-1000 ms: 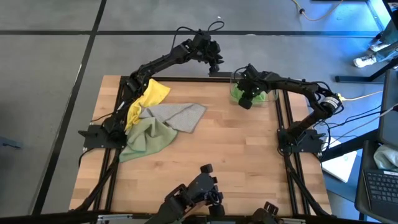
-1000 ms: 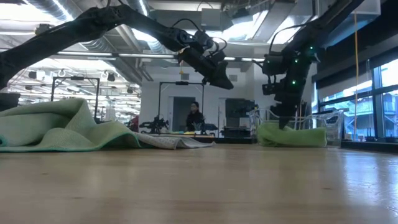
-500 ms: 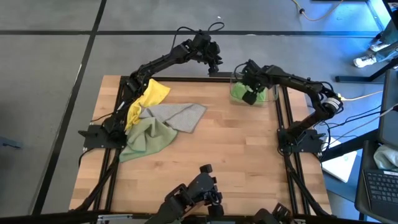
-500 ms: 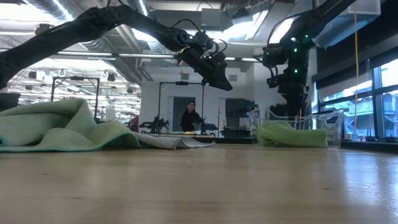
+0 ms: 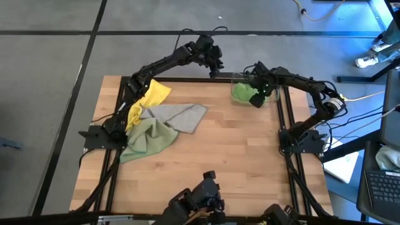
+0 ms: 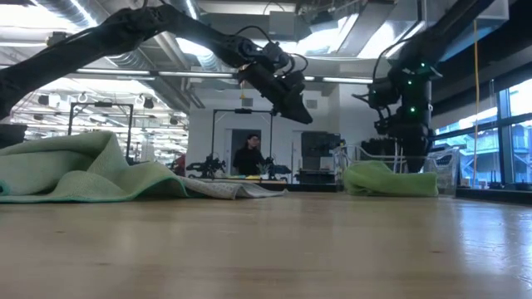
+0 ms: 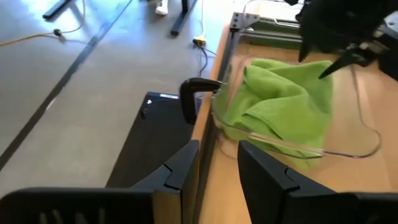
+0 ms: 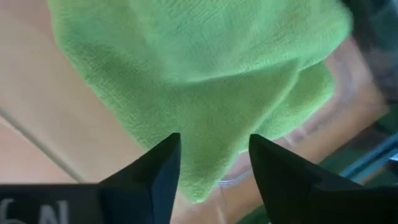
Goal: Fold microfiber towels
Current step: Fold the gray cloth
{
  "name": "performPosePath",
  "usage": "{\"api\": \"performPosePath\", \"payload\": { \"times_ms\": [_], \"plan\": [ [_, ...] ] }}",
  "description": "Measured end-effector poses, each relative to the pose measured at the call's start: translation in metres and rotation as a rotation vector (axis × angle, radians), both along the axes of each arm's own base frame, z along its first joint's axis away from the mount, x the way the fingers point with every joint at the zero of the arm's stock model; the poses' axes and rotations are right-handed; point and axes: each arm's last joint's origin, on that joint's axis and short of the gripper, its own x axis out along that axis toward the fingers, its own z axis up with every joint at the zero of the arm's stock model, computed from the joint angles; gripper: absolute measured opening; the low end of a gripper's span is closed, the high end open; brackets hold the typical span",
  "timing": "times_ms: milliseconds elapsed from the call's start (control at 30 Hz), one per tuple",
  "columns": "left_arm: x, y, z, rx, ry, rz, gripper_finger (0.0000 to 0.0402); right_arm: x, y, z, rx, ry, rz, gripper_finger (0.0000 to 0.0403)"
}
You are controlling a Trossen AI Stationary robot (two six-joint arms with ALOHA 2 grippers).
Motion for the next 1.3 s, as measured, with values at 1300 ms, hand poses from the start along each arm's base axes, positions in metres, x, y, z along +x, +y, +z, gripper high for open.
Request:
{"api": "performPosePath", "payload": {
  "times_ms": [1300],
  "plan": [
    [-0.121, -0.250, -0.017, -0.071, -0.158, 0.070, 0.0053, 0.038, 0.165, 0.006, -0.264, -1.148, 0.606, 0.0110]
  ]
}}
